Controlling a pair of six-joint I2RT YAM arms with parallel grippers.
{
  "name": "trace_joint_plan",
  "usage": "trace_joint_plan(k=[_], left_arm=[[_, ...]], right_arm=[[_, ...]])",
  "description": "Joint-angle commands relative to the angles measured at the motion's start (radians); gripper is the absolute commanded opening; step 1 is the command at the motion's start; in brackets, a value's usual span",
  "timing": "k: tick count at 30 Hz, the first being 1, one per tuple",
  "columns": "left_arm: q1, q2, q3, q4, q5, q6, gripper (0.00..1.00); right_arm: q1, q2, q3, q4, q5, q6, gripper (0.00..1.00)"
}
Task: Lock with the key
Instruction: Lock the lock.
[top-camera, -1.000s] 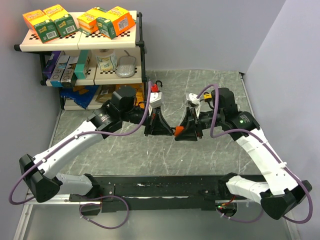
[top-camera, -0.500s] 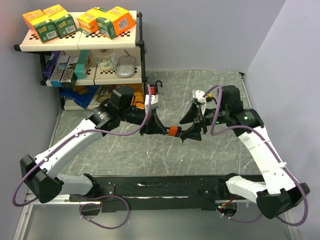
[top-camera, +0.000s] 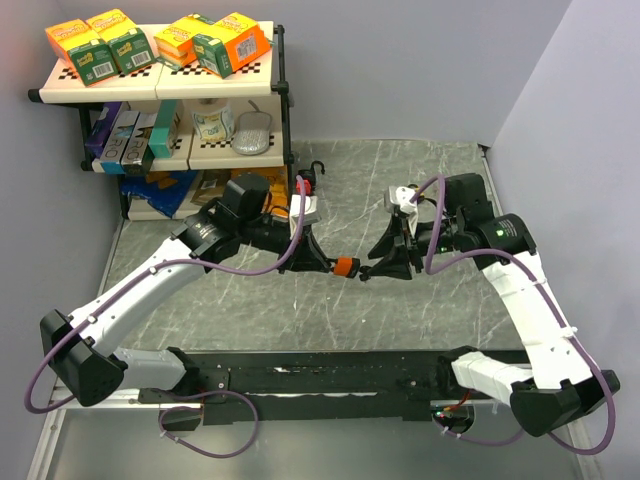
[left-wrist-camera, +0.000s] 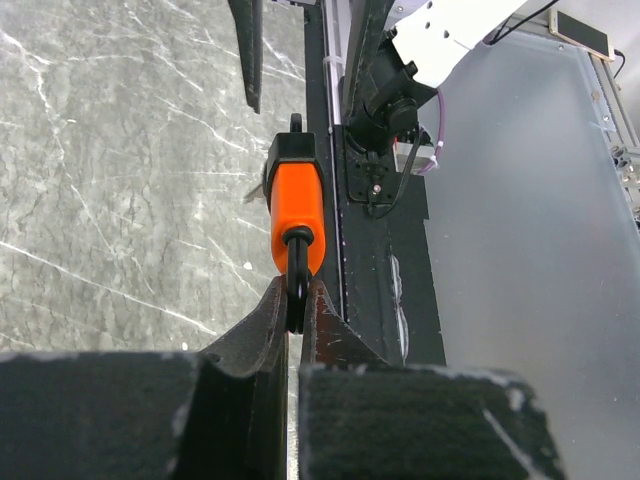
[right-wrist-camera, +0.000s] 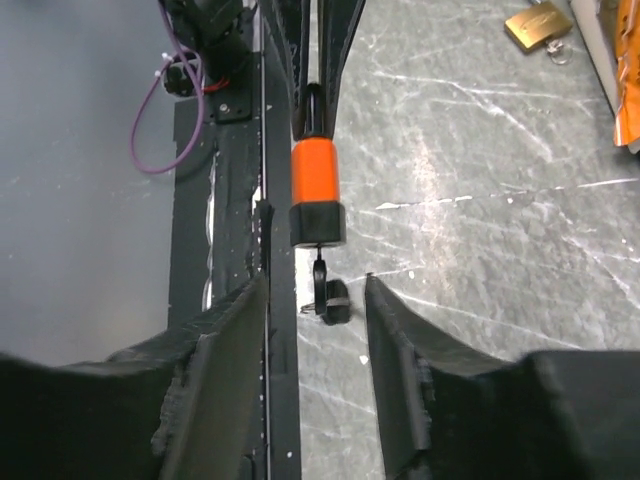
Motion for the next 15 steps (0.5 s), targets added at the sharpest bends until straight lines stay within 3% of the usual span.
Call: trace_joint_plan(k=[1, 9, 15], left_arm=[[-0.002, -0.033, 0.028, 0.065, 0.037, 0.02, 0.01], [0.0, -0.037, 0.033, 0.048, 0.043, 0.035, 0.01], [0.0, -0.048, 0.02, 0.047, 0.034, 0.04, 0.01]], right_arm=[[0.021, -0.004, -0.005, -0.023, 0.012, -0.042, 0.48], [0.068, 0.009, -0.028, 0.042, 0.047, -0.002, 0.38], [0.077, 0.007, -0.038, 0.025, 0.079, -0.034, 0.03]])
